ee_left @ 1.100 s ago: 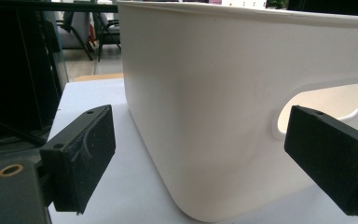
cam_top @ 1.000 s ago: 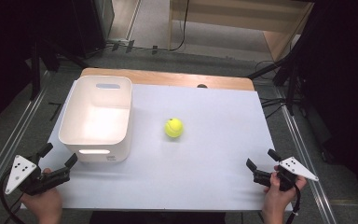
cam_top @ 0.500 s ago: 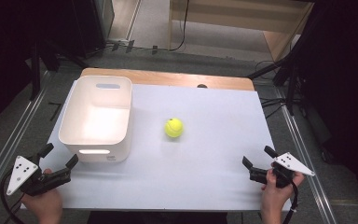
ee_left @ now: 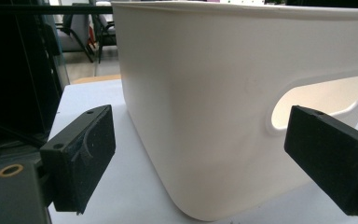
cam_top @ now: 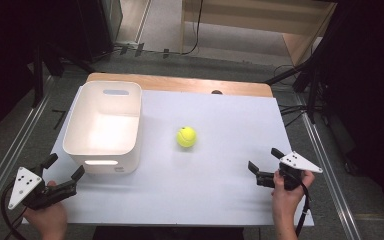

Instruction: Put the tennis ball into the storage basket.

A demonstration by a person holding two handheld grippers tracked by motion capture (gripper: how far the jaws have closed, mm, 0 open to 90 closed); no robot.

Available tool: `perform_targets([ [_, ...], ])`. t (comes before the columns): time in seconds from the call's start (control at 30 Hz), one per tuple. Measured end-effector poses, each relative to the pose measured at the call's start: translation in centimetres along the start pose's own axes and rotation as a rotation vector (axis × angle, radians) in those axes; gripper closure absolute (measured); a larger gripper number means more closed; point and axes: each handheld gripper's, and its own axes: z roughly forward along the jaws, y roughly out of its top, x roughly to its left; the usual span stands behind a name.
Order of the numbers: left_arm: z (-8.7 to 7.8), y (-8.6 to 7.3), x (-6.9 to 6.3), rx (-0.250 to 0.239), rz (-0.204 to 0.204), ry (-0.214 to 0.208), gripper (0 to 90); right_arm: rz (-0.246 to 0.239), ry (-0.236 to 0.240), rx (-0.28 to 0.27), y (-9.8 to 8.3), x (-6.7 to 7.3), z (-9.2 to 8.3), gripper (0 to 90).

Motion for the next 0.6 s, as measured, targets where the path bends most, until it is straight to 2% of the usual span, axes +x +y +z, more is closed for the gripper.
perform_targets([
  [0.17,0.0,0.0,0.1,-0.004,-0.011,-0.002,8.5,-0.014,0.02,0.015,0.8,0.5,0.8,0.0],
  [0.27,-0.1,0.0,0.0,-0.008,-0.005,0.002,8.5,-0.026,0.038,0.023,1.5,0.9,1.6,0.0],
  [0.6,-0.1,0.0,0.0,-0.011,-0.009,-0.004,8.6,-0.042,0.064,0.048,2.4,1.5,2.9,0.0],
])
